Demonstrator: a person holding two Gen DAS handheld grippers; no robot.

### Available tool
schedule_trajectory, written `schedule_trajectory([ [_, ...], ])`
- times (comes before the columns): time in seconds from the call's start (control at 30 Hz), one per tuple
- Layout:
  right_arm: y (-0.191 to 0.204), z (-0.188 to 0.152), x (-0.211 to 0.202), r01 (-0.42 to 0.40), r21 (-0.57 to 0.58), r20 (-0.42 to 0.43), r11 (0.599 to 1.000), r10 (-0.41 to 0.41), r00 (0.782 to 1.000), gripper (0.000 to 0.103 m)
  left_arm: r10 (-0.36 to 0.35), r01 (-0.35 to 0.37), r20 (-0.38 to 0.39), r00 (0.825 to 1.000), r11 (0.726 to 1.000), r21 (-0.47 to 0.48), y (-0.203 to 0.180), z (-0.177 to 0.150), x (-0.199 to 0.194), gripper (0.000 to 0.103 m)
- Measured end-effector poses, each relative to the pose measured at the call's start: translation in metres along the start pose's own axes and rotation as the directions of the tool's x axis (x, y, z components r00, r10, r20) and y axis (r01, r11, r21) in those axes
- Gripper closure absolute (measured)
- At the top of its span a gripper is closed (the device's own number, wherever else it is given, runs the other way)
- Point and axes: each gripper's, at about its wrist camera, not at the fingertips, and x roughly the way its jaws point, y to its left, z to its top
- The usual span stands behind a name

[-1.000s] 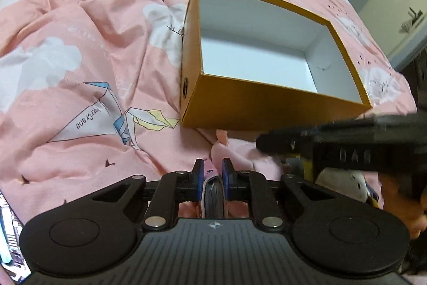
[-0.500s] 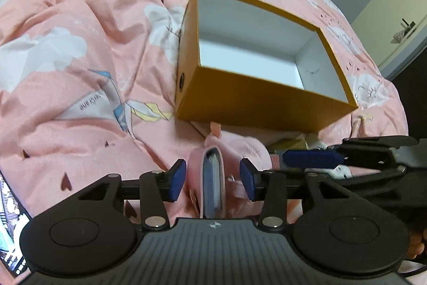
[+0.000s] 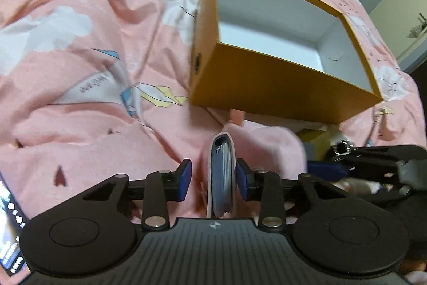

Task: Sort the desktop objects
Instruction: 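Close left gripper on the pink card wallet while right gripper grasps the pink pouch, then carry the card wallet and pink pouch with both grippers over the orange box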

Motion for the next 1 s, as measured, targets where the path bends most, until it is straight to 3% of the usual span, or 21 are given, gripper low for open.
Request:
schedule_trajectory([
  [0.13,-0.011,0.007,-0.004,0.023,0.042,0.035,0.999,-0.024,0.999,0.071,-0.023,0.023,-0.032,0.999,1.0,0.007,0.0,0.0,0.007,0.063],
  [0.2,-0.01,0.008,-0.001,0.015,0.042,0.036,0.999,-0.017,0.999,0.079,-0.024,0.025,-0.033,0.999,0.999,0.024,-0.007,-0.001,0.011,0.073],
  [0.4,-0.009,0.006,-0.006,-0.017,0.068,0.058,0.998,0.013,0.998,0.082,0.01,-0.01,0.014,1.0,1.0,0.027,-0.01,-0.002,0.002,0.083],
  [0.7,-0.01,0.02,-0.061,-0.106,0.07,0.154,0.992,0.094,0.984,0.082,0.029,-0.041,0.159,0.987,0.996,0.074,-0.031,0.003,-0.052,0.084],
  [1.0,-0.007,0.05,-0.129,-0.151,0.03,0.292,0.988,0.135,0.947,0.082,-0.025,-0.017,0.31,0.95,0.991,0.133,-0.054,0.034,-0.105,0.084],
])
